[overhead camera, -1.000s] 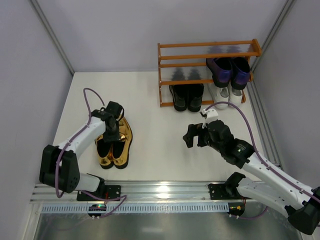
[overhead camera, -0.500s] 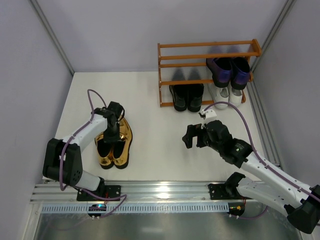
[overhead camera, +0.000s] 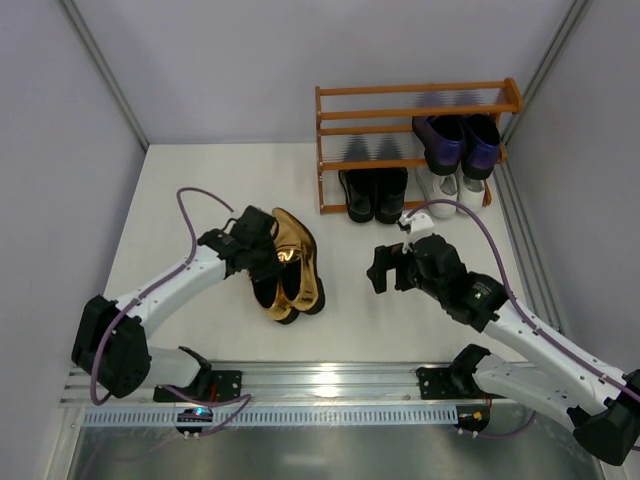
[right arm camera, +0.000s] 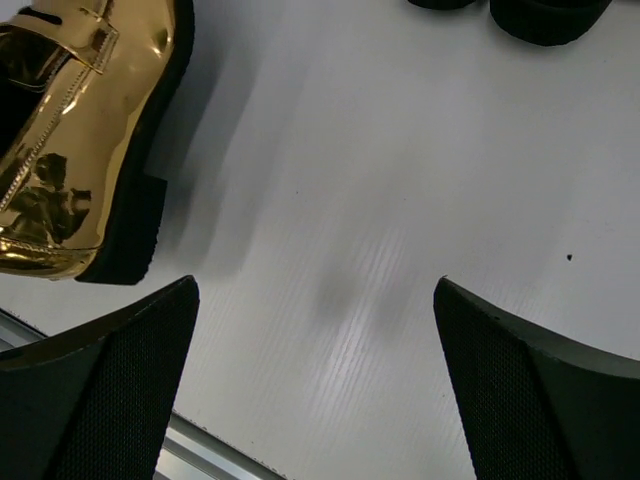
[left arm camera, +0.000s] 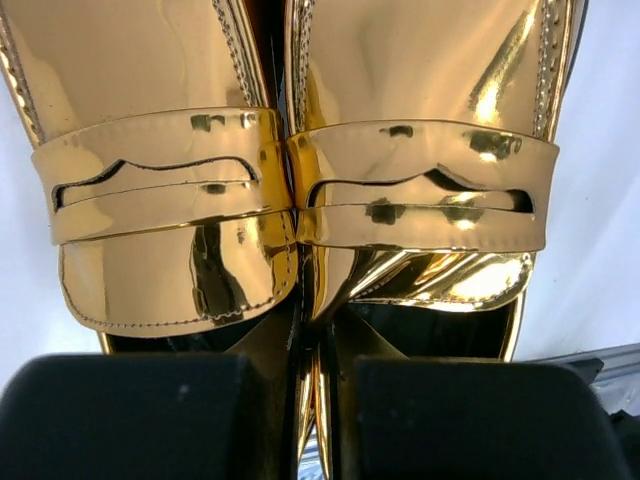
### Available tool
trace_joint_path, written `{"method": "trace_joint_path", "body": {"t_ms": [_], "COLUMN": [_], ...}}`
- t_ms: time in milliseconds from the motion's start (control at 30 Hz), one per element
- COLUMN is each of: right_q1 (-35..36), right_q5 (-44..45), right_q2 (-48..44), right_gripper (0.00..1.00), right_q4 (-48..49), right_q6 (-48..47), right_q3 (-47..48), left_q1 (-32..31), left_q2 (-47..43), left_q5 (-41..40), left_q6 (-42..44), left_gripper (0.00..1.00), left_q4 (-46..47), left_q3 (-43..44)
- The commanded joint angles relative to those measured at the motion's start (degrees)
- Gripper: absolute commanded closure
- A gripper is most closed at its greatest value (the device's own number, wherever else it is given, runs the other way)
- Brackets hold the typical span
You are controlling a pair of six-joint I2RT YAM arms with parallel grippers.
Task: Place and organize the shoes onto the shoe shelf
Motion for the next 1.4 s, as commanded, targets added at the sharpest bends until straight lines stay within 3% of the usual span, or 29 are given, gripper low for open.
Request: {"method": "trace_joint_path", "body": {"t_ms": [0, 200, 433, 500, 600, 700, 733, 833, 1167, 1367], "right_q1": [0.06, 0.14, 0.14, 0.14, 0.14, 0.14, 0.14, 0.06, 1.46, 8.05], "right_q5": [1.23, 0.96, 1.23, 1.32, 0.88, -0.26, -0.70, -3.34, -10.90, -5.89], "right_q2": [-0.22, -1.80, -2.06, -1.71, -0.93, 0.13, 1.09, 3.81, 13.57, 26.66], "right_gripper": [0.00, 0.00, 0.00, 0.00, 0.00, 0.00, 0.00, 0.00, 0.00, 0.00], "right_q4": [-1.60, -3.62, -4.68, -4.68, -4.24, -3.71, -3.10, -1.61, 4.72, 7.27], "right_q6": [-2.02, -2.46, -2.72, -2.81, -2.90, -2.90, -2.98, -3.16, -1.93, 1.05], "right_q3": [3.33, 3.24, 3.06, 3.33, 4.20, 5.52, 6.22, 7.45, 11.58, 17.65], "left_q1": [-6.37, -13.50, -17.82, -17.99, -18.34, -18.26, -18.26, -18.34, -18.26, -18.34], "left_q2": [3.38, 14.02, 15.97, 15.53, 13.52, 10.53, 9.74, 6.31, -18.11, -31.47], "left_q5": [-1.72, -7.63, -13.09, -13.35, -13.35, -13.70, -14.05, -15.01, -23.27, -31.97], "left_q6": [-9.99, -16.31, -22.56, -23.26, -22.83, -22.56, -22.65, -22.56, -15.89, -11.49], "left_gripper": [1.00, 1.00, 1.00, 0.92, 0.63, 0.44, 0.33, 0.19, 0.04, 0.00], "left_q4": [9.69, 9.43, 12.06, 13.38, 13.65, 12.78, 12.51, 10.49, 7.95, -0.67], "left_q3": [5.82, 8.12, 7.33, 7.16, 7.50, 6.98, 6.80, 5.40, -2.60, -3.12]}}
